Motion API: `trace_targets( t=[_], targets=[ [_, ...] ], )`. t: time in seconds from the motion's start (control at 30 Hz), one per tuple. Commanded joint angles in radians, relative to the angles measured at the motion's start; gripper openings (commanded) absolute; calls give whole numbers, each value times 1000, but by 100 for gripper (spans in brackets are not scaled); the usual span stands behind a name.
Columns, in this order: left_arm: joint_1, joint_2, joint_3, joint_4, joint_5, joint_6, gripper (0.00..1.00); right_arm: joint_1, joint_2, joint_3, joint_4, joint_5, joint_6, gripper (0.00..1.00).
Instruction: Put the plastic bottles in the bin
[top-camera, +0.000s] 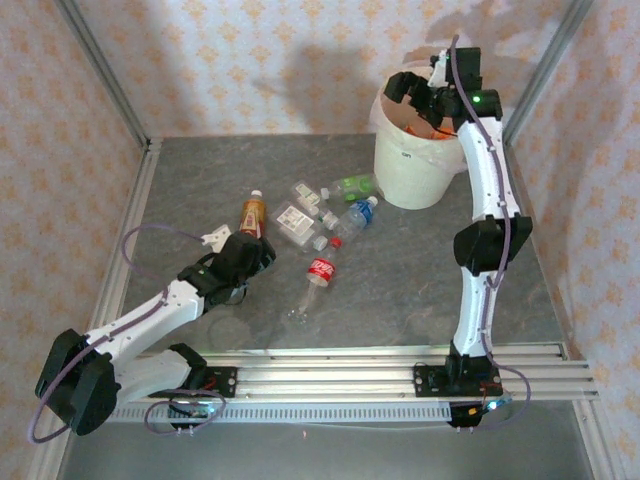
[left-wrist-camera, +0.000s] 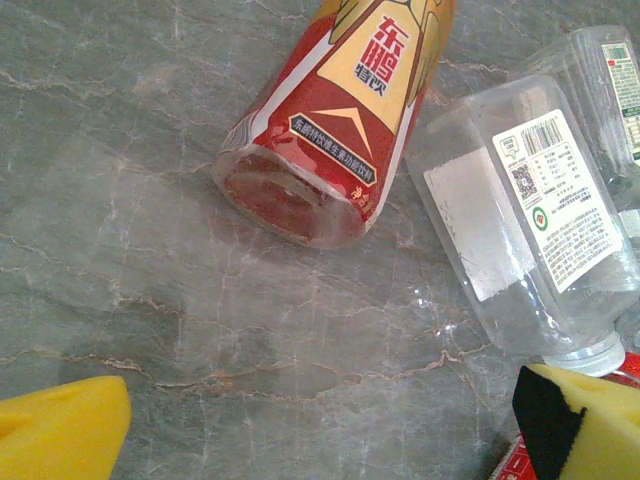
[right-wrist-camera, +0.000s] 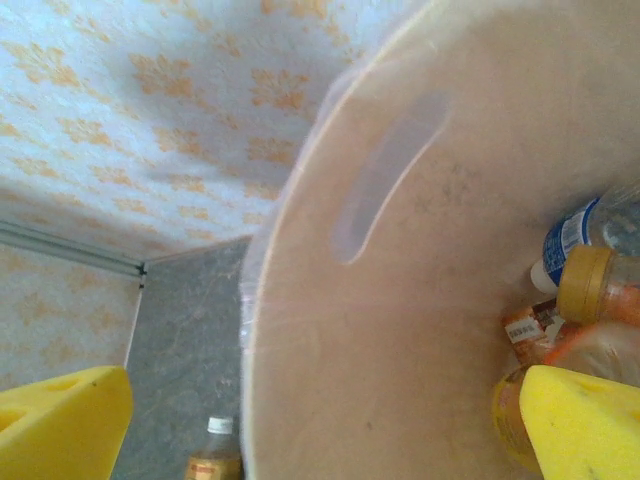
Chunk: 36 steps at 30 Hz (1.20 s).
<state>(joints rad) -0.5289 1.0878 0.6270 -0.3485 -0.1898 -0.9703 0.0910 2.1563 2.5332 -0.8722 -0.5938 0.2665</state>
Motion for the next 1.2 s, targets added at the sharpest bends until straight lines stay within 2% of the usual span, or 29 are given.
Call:
trace_targets(
  t=[0.0, 0.17, 0.3, 0.47, 0.53, 0.63, 0.7, 0.8, 0.97, 1.07, 1.17],
  targets=[
    [26, 1, 38, -15, -10, 27, 100, 7, -106, -14, 40, 53, 14, 99],
    [80, 52, 108, -35, 41, 121, 100, 9, -258, -154, 83, 46, 19, 99],
    [137, 172, 227, -122, 27, 229, 100, 16, -468, -419, 243, 20, 33, 99],
    [193, 327, 345, -135, 83, 442, 100, 17, -709, -706, 383, 68, 10, 99],
    [196, 378, 376, -137, 103, 543, 93, 17, -781, -783, 401, 79, -6, 99],
    [201, 424, 396, -131, 134, 626, 92, 17, -867, -881, 409, 102, -15, 100],
    [210, 467, 415, -133, 166, 654, 94, 17, -911, -939, 408, 114, -13, 99],
    [216, 539, 446, -139, 141, 678, 100, 17, -962, -1008, 392, 112, -9, 99],
    [222, 595, 460, -104, 181, 731, 100, 16, -1040, -1102, 388, 116, -21, 99],
    [235, 618, 459, -95, 187, 743, 97, 17, -1080, -1146, 401, 99, -45, 99],
    [252, 640, 438, -65, 203, 740, 91, 16, -1103, -1177, 422, 103, -15, 99]
  ],
)
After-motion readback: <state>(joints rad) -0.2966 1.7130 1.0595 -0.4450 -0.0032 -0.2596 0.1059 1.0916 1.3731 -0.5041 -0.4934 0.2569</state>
